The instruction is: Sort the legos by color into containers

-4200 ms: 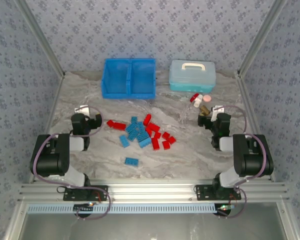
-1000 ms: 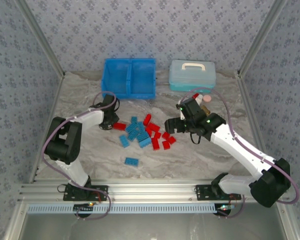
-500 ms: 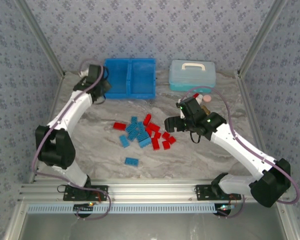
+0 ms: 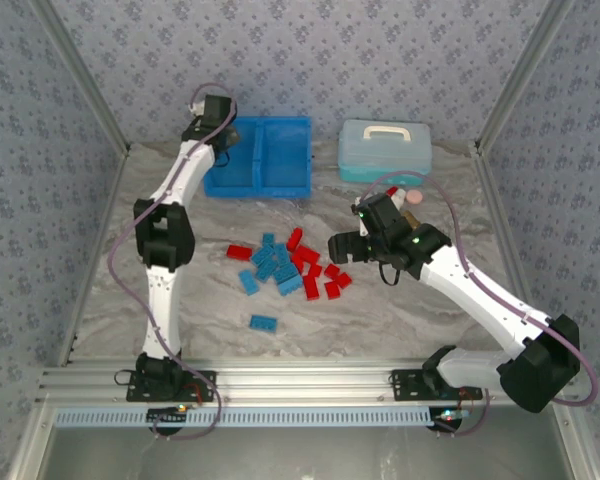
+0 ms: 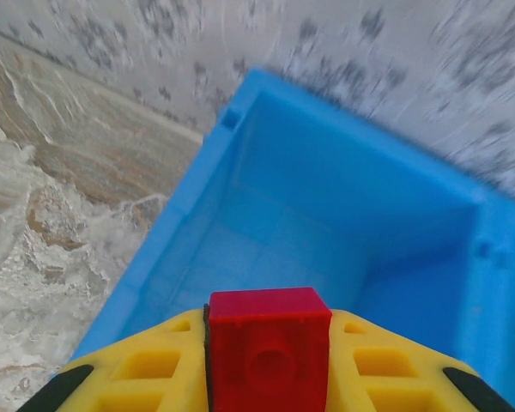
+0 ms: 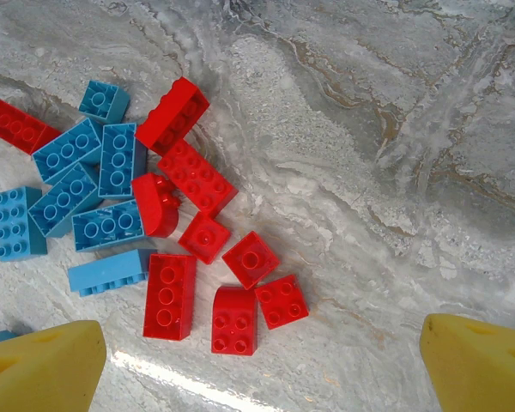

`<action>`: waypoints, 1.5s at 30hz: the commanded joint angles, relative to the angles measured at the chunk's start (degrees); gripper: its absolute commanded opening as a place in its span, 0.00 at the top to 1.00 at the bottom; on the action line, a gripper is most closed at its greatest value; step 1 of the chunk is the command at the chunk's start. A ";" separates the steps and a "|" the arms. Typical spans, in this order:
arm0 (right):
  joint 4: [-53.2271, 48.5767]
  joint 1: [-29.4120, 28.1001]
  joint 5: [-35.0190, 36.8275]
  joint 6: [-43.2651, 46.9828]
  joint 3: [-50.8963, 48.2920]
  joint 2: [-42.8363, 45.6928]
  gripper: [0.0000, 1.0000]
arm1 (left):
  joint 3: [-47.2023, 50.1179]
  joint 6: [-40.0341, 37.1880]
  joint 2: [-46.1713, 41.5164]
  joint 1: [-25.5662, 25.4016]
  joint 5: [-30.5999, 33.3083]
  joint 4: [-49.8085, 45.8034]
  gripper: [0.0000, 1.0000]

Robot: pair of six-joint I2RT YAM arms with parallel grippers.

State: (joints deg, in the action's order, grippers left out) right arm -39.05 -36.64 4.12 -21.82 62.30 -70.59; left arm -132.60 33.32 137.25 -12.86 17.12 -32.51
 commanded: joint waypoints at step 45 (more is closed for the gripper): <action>0.00 -2.14 -0.33 -1.83 -3.81 6.53 0.03 | 70.51 -10.30 -50.27 -14.03 -5.40 -1.24 0.02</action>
State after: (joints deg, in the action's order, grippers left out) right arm -38.96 -38.22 4.03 -22.96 58.63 -64.12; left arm -58.67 23.55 83.31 -27.59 13.96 -33.21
